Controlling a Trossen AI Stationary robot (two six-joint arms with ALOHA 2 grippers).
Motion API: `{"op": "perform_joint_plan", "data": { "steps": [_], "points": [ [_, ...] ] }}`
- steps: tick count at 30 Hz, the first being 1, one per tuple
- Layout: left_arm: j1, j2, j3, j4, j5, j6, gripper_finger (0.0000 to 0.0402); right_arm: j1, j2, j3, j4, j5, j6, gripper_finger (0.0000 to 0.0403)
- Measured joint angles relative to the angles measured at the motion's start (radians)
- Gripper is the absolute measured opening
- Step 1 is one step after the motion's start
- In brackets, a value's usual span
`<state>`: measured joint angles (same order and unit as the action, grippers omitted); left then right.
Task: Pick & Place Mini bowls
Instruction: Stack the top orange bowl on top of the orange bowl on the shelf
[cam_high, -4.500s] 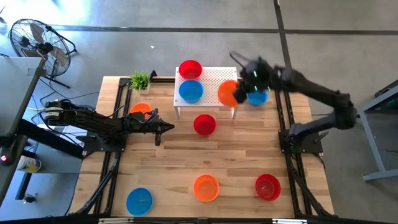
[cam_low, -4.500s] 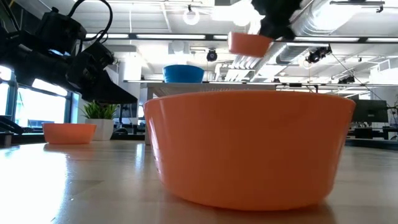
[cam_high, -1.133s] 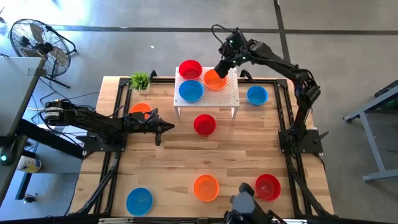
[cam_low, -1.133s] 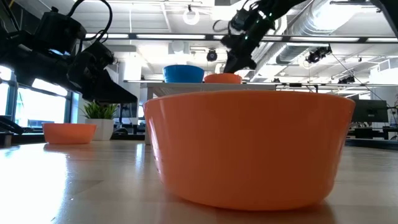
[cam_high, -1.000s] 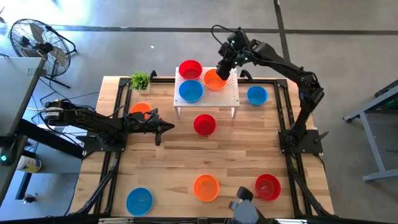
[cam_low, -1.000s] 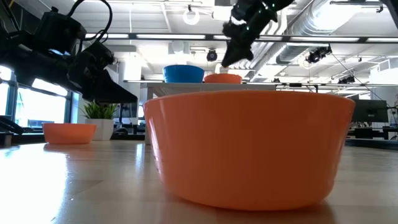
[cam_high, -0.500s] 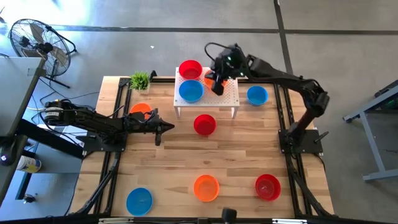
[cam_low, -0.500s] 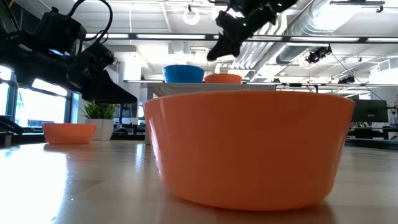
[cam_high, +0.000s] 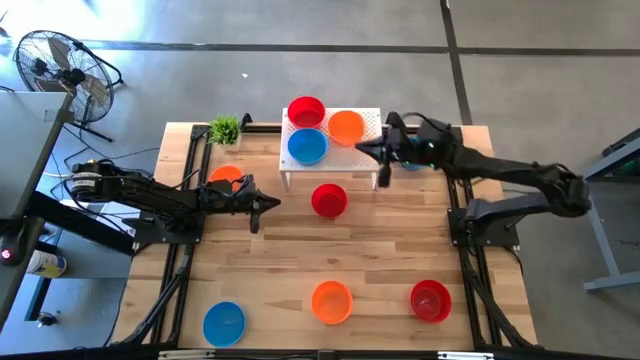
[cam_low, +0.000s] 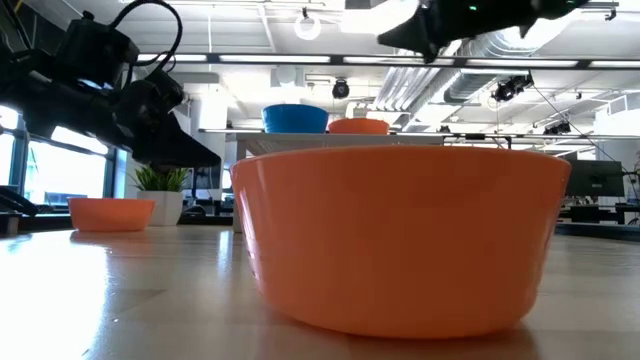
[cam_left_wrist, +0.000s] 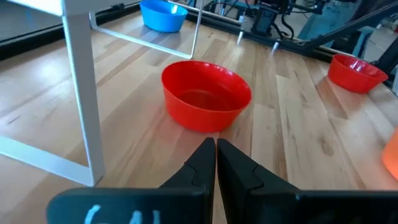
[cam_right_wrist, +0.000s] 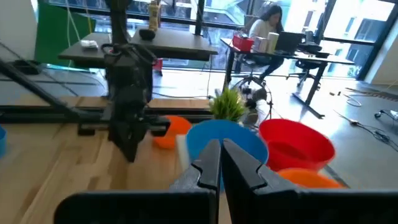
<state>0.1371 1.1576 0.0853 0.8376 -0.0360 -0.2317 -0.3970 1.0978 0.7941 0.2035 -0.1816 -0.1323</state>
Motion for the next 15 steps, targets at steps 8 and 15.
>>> {"op": "perform_joint_plan", "data": {
  "steps": [8,15],
  "points": [
    [0.000,-0.008,0.000,0.018,-0.025,0.025,0.0014,0.049,-0.191,-0.241,0.045,0.001,0.010,0.0004],
    [0.000,-0.094,0.000,-0.003,-0.027,0.017,0.0014,0.056,-0.289,-0.398,0.191,0.003,0.028,0.0002]
  ]
}}
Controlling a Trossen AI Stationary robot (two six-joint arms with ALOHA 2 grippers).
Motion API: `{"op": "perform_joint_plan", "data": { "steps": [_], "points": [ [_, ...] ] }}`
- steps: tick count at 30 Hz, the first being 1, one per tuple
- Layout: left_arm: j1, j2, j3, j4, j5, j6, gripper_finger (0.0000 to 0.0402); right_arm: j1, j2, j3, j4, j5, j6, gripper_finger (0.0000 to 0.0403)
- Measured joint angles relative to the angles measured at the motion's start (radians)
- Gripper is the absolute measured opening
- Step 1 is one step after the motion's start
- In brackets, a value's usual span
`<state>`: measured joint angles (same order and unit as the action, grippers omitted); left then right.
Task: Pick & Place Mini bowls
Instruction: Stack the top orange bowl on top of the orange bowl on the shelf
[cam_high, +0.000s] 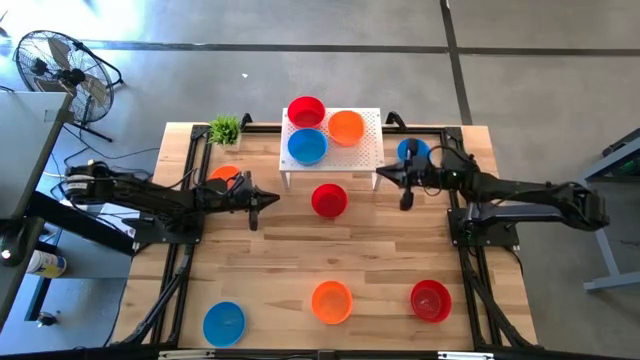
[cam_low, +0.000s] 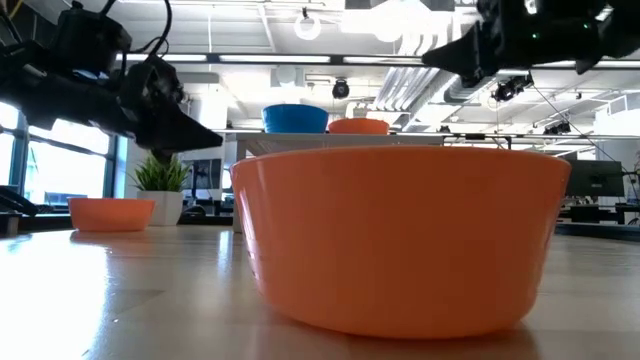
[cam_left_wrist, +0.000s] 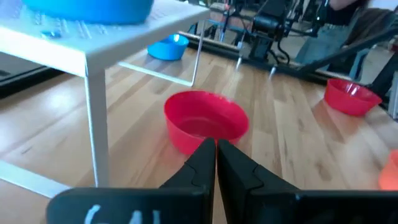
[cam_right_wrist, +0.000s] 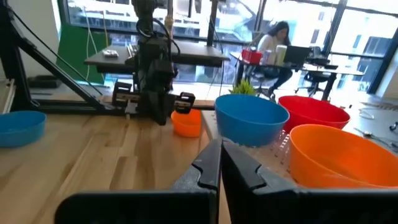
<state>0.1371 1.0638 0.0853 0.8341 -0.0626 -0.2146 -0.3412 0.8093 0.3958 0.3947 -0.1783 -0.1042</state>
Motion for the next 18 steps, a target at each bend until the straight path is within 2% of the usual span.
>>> {"op": "perform_joint_plan", "data": {
  "steps": [10,13,18],
  "points": [
    [0.000,-0.275,0.004,-0.311,-0.139,-0.013,0.0014,-0.001,-0.041,-0.038,0.007,0.000,-0.028,0.0004],
    [0.000,-0.358,0.059,-0.545,-0.189,-0.023,0.0014,-0.001,-0.041,-0.038,0.006,0.000,-0.036,0.0001],
    [0.000,-0.466,0.227,-0.971,-0.322,-0.024,0.0014,-0.001,-0.040,-0.038,-0.007,0.000,-0.038,0.0001]
  ]
}}
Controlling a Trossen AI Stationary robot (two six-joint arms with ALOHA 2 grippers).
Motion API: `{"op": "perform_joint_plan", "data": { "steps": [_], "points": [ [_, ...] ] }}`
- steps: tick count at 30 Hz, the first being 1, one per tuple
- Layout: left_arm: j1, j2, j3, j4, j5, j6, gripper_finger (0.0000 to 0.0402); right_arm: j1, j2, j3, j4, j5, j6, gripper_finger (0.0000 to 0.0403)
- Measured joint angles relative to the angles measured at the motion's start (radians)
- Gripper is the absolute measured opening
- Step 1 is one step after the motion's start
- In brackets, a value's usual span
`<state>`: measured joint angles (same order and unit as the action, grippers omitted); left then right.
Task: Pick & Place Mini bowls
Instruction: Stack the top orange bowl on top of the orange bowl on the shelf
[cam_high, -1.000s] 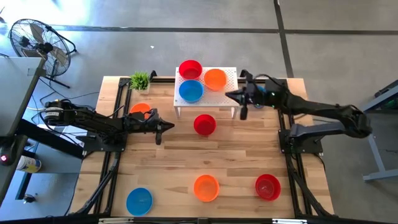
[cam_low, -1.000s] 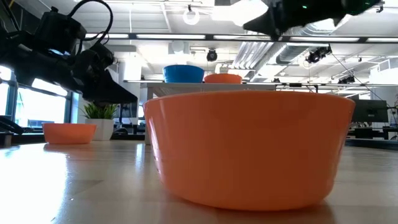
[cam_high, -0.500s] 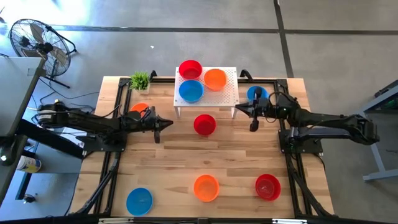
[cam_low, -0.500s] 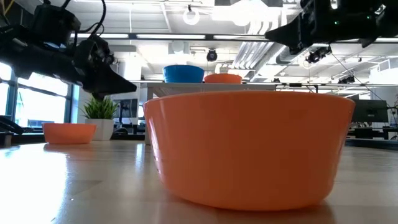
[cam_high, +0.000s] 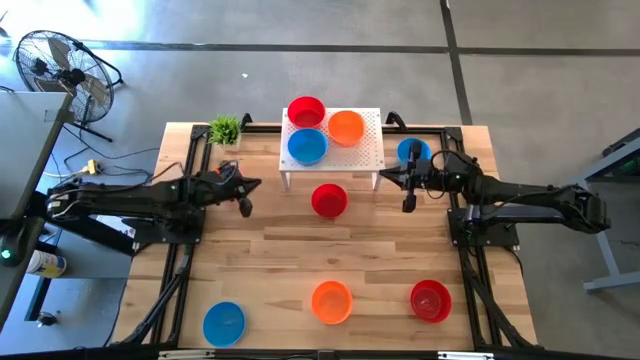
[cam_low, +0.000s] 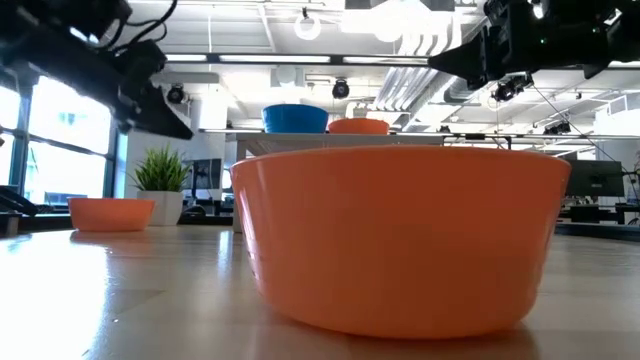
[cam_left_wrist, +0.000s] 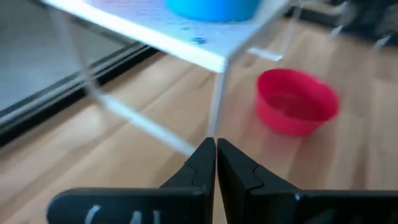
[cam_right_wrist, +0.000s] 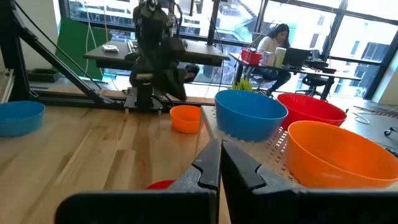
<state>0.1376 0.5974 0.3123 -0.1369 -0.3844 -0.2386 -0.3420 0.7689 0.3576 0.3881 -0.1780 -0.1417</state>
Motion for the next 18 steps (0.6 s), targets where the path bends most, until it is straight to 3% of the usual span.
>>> {"op": "perform_joint_plan", "data": {
  "steps": [9,13,18],
  "points": [
    [0.000,0.008,0.198,-0.506,-0.049,-0.178,0.0014,0.000,0.000,-0.095,0.110,0.003,0.012,0.0001],
    [0.000,0.032,0.210,-0.596,-0.034,-0.304,0.0014,0.000,0.000,-0.158,0.206,0.007,0.014,0.0001],
    [0.000,0.034,0.211,-0.600,0.060,-0.348,0.0016,0.000,0.000,-0.204,0.324,0.007,0.012,0.0000]
  ]
}}
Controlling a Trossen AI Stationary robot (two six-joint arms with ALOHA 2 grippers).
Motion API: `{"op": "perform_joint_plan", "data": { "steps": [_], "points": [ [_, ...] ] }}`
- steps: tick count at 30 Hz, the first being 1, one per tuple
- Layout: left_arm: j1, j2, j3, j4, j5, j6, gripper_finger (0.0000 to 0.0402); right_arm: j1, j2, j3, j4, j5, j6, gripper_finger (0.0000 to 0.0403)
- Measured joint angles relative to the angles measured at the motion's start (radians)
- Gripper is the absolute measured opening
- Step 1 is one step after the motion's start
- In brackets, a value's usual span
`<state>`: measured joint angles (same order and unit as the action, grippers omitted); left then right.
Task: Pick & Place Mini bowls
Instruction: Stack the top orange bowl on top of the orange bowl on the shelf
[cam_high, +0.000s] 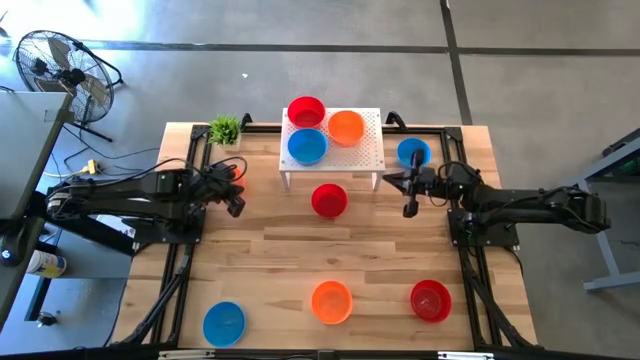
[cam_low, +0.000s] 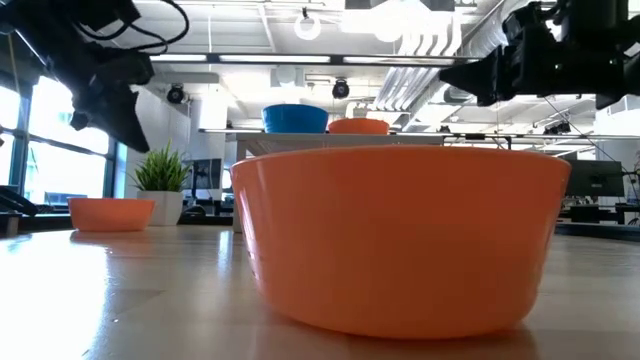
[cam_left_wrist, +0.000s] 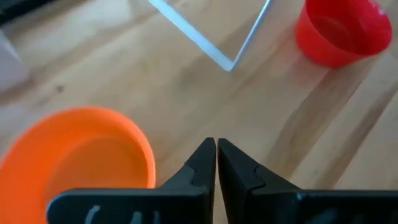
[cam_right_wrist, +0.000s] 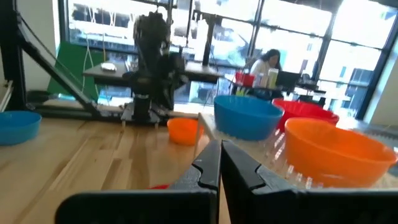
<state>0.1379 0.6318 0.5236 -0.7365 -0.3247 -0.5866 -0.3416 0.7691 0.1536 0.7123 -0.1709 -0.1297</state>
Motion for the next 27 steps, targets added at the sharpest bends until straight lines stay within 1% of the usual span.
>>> {"op": "perform_joint_plan", "data": {
  "steps": [4,6,10,13,16,20,24,27],
  "points": [
    [0.000,0.047,0.000,-0.051,0.027,-0.068,0.0040,0.000,-0.001,-0.005,0.036,-0.003,0.000,0.0000],
    [0.000,0.089,0.000,-0.075,0.027,-0.096,0.0062,0.000,-0.001,-0.005,0.035,-0.003,0.000,0.0000],
    [0.000,0.177,0.000,-0.074,0.019,-0.103,0.0116,0.000,0.000,-0.005,0.035,-0.003,0.000,0.0000],
    [0.000,0.241,0.000,-0.072,-0.013,-0.103,0.0152,0.000,0.000,-0.005,0.036,-0.003,-0.001,0.0000],
    [0.000,0.291,0.000,-0.074,-0.056,-0.120,0.0173,0.000,0.000,-0.005,0.049,-0.003,-0.006,0.0000],
    [0.000,0.322,0.000,-0.074,-0.104,-0.131,0.0172,0.000,0.000,-0.005,0.063,-0.003,-0.009,0.0000],
    [0.000,0.345,0.000,-0.073,-0.133,-0.136,0.0152,0.000,0.000,-0.005,0.066,-0.003,-0.026,0.0000],
    [0.000,0.366,0.000,-0.073,-0.134,-0.122,0.0137,0.000,0.000,-0.005,0.066,-0.003,-0.028,0.0000]
  ]
}}
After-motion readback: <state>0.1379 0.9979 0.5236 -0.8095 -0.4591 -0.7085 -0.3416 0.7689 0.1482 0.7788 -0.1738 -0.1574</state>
